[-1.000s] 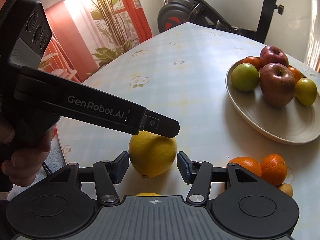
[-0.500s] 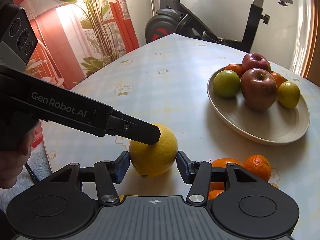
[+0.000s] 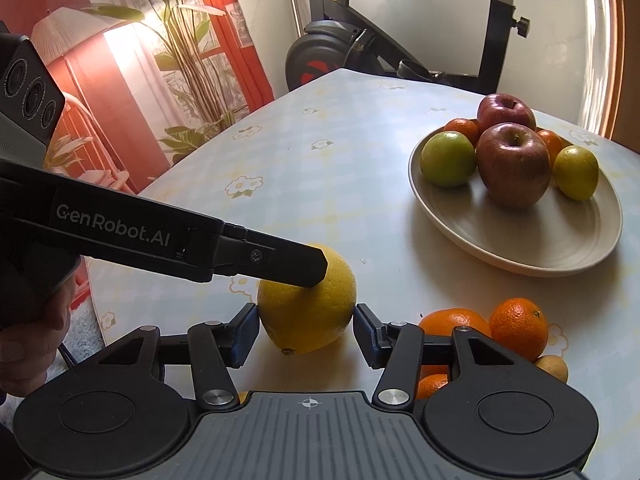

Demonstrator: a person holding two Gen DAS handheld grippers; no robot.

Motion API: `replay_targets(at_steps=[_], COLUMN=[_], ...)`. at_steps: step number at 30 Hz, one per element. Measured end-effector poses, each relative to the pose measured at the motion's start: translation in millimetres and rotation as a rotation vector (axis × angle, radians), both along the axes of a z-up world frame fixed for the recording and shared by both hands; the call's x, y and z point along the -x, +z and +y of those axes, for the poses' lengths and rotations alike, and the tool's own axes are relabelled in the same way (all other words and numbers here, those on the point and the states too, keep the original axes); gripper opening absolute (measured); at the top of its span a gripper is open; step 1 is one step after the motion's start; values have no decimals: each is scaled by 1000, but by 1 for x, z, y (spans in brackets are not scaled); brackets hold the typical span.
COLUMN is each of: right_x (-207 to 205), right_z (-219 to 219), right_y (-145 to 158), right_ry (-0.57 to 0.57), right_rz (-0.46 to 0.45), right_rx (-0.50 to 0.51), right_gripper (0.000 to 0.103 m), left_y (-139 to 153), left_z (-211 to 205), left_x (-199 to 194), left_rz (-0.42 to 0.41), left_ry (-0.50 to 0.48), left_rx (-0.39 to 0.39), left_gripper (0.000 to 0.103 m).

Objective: Organize fruits
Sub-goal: 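Carry the yellow grapefruit onto the plate with the right gripper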

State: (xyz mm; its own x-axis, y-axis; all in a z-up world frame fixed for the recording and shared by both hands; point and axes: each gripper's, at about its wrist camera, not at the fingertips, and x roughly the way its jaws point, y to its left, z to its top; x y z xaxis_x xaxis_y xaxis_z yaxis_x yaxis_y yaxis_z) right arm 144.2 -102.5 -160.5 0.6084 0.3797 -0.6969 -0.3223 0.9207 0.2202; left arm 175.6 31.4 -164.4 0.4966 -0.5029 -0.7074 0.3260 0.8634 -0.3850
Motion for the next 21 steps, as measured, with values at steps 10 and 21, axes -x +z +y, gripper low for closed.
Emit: replay_targets(at_steps=[10,21], right_x=[0,-23], right_z=[-39,-119], right_y=[41,51], right_ry=[-93,-208], right_rz=[-148,-153], right_rx=[-29,-5], right_gripper=[48,48], left_y=[49,64], left_z=[-33,-117], left_x=[-15,-60], left_rz=[-112,-98], left_ry=[-66,-198], left_rx=[17,-8], left_gripper=[45,44])
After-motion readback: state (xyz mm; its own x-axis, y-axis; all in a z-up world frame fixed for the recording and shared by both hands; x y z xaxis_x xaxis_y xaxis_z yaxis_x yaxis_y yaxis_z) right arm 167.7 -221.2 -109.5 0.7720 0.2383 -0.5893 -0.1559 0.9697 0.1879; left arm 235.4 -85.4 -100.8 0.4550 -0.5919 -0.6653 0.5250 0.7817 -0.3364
